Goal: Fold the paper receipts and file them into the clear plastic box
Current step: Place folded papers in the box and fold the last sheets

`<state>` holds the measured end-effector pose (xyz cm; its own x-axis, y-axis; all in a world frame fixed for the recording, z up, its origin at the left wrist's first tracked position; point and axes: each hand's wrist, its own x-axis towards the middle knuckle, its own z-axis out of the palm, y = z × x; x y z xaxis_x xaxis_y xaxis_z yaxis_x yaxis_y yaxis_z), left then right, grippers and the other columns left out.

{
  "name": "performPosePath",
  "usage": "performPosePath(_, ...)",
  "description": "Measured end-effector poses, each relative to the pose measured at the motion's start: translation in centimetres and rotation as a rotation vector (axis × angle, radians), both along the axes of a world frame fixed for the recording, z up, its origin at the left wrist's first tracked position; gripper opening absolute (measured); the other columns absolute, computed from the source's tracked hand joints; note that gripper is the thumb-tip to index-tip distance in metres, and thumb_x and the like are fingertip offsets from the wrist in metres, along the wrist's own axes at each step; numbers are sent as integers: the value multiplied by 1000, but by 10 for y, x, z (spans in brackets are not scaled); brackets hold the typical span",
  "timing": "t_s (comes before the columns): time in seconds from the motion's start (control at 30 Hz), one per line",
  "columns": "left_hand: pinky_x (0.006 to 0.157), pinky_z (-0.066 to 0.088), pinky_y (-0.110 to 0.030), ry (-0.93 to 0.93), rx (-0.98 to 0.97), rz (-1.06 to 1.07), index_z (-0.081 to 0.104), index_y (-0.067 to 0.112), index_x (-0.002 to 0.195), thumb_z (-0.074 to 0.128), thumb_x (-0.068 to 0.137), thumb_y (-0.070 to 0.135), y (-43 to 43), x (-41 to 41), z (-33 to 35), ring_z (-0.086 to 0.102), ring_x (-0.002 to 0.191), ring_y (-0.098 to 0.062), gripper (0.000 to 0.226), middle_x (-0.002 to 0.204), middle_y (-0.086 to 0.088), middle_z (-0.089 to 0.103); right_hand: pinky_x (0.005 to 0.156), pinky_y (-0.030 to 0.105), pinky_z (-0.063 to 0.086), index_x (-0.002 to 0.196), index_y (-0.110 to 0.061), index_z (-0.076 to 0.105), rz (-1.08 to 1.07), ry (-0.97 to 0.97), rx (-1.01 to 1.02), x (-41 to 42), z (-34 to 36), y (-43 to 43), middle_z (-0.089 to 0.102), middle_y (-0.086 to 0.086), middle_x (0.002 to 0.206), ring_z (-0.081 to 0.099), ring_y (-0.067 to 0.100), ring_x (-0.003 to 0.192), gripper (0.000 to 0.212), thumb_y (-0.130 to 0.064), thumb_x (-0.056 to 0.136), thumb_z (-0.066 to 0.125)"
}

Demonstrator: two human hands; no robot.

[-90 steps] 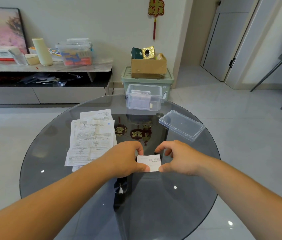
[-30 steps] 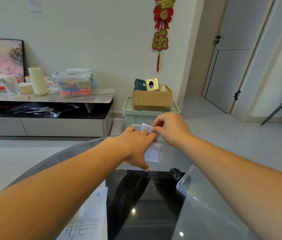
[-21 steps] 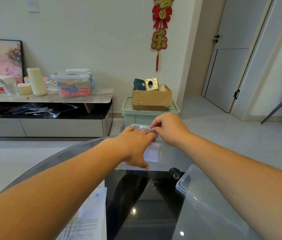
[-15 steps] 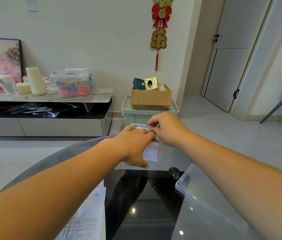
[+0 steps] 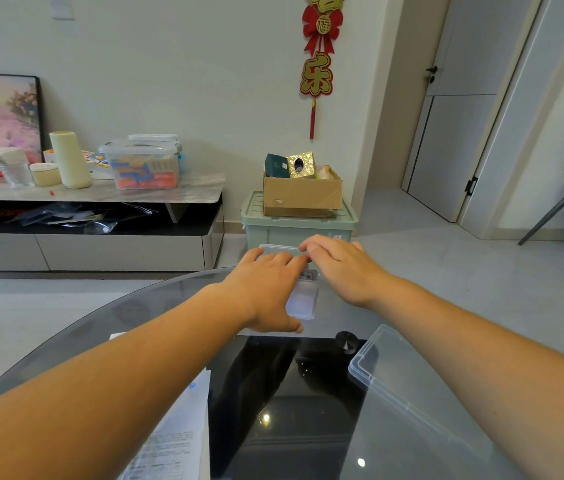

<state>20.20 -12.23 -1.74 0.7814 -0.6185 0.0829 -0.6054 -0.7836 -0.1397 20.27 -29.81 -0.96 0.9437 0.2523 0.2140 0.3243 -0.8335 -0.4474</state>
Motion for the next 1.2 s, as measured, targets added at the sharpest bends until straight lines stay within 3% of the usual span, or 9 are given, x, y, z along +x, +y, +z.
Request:
performPosePath(0.2,123,4,-49,76,42,22,24,22,153,64,80,69,-3,-1,5,39,141,-23,95,150,0,45,107,42,26,111,-44,46,60,7,-110,-1,-7,-4,60,-13,105,50,11,105,34,-58,103,16)
performPosePath(0.43,125,7,-44,-54,-126,-26,26,26,154,63,77,74,15,-6,9,23,148,-19,98,159,3,29,102,42,45,132,-29,55,4,-43,29,-20,3,-11,64,-10,127,55,13,120,53,-65,96,38)
performPosePath(0.53,121,21,-39,-128,-285,37,33,28,151,57,82,74,40,-30,14,32,143,-16,86,155,5,36,94,37,47,123,-28,60,-42,-147,-14,-49,14,-8,64,-14,114,55,11,111,49,-64,93,43)
performPosePath(0.63,105,44,-34,-63,-411,144,50,30,134,56,89,63,78,-66,5,52,119,-12,56,135,9,51,93,30,47,116,-32,64,8,-111,3,-98,19,3,58,-24,105,51,3,107,34,-54,96,49)
performPosePath(0.77,89,53,-24,74,-394,305,53,40,114,53,90,63,124,-127,-11,59,100,-7,33,122,18,53,104,22,38,120,-32,65,227,70,-52,-178,6,32,59,-25,120,42,-7,118,32,-51,96,53)
performPosePath(0.87,98,45,-20,143,-252,330,49,43,125,50,90,68,142,-173,-15,55,108,-5,43,135,19,48,106,16,32,129,-34,60,386,186,-100,-220,-5,58,53,-25,134,33,-10,127,40,-56,95,54)
performPosePath(1.0,115,27,-28,261,-107,259,35,39,145,47,82,80,152,-221,-13,35,137,-10,76,152,15,32,109,24,35,136,-33,54,393,239,-74,-252,-14,83,50,-24,137,34,-4,129,45,-53,95,54)
performPosePath(1.1,113,29,-28,349,-84,211,35,35,146,52,79,80,152,-247,-11,37,134,-13,83,145,15,36,110,25,35,139,-36,49,345,252,-69,-272,-13,86,47,-26,140,33,-4,130,48,-53,95,55)
performPosePath(1.2,110,35,-30,361,-102,187,40,34,143,55,83,71,145,-266,-10,42,126,-12,72,141,14,43,108,22,35,138,-38,49,298,261,-69,-294,-9,81,47,-32,132,34,-6,128,47,-52,94,57)
